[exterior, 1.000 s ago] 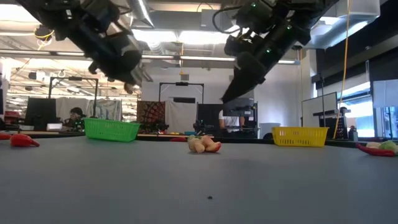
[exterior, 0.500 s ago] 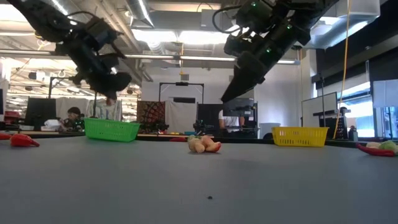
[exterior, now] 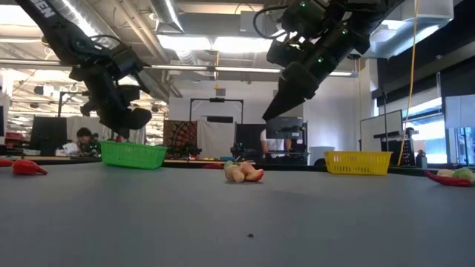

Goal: Sort produce into baskets
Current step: Put the red mushroom into the green bin, then put the green mushroom into the green bin

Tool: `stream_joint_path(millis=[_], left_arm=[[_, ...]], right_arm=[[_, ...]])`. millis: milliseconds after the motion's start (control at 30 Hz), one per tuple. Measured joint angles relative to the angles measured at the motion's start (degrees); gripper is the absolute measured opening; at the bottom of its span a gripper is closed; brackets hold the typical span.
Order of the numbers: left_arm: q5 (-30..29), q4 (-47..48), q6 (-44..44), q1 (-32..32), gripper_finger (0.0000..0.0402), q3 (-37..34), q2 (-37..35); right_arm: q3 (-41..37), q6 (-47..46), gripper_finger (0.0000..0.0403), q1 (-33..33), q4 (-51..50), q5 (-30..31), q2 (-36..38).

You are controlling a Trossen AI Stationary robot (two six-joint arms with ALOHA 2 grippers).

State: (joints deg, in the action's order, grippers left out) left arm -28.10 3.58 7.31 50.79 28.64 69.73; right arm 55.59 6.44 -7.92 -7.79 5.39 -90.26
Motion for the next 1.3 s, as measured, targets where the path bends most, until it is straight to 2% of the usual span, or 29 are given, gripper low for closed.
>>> stream_joint_path(millis=[433,700,967,1300], left_arm=[[0.1,0.0,-0.8,0.0,0.0020,0.0,0.3],[0.8,-0.3,0.0,0.0,0.0098,0.0,0.2],[6.9,0.3,0.5,-1.0,0.0155,2.0,-1.8],[20.6,-7.0,-1.4,-8.5,0.0168,3.7,-3.4]], right_arm=[[0.0,-1.6,0.0156,0.0,0.2,0.0,0.0],[0.0,-1.6,0.0156,0.0,0.2,0.0,0.0],[0.0,-1.6,0.0156,0.0,0.2,0.0,0.0],[0.0,-4.8,0.0156,0.0,2.8,1.6,0.0]])
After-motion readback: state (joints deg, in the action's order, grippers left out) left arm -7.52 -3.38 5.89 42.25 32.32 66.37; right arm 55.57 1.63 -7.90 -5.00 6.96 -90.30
